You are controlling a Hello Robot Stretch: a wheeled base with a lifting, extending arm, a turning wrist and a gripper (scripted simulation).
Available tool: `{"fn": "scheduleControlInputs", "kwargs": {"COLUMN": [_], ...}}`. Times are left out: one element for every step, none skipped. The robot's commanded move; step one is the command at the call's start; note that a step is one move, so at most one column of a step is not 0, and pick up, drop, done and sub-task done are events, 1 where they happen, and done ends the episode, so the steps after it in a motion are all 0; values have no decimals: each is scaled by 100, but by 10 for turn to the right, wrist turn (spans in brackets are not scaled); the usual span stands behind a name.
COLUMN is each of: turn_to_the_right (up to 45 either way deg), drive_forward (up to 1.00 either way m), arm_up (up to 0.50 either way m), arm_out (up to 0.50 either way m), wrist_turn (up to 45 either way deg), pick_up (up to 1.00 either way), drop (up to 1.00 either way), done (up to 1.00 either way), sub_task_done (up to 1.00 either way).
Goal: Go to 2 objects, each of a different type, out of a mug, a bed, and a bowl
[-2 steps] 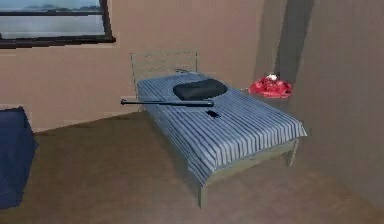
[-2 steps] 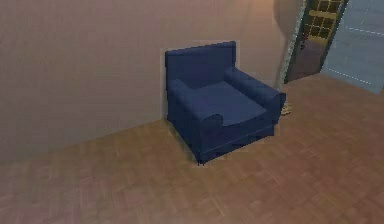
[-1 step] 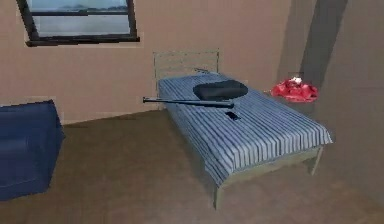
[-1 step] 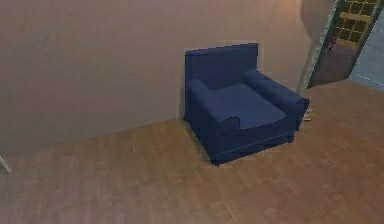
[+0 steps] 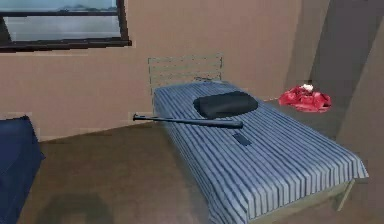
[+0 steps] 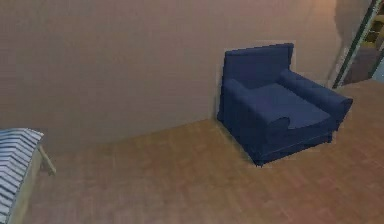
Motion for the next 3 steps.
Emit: {"fn": "scheduleControlInputs", "kwargs": {"turn_to_the_right": [0, 450, 450], "drive_forward": [0, 0, 0], "arm_up": [0, 0, 0], "arm_out": [0, 0, 0], "wrist_turn": [0, 0, 0], "pick_up": [0, 0, 0], "drop": [0, 0, 0], "done": [0, 0, 0], "sub_task_done": [100, 0, 0]}}
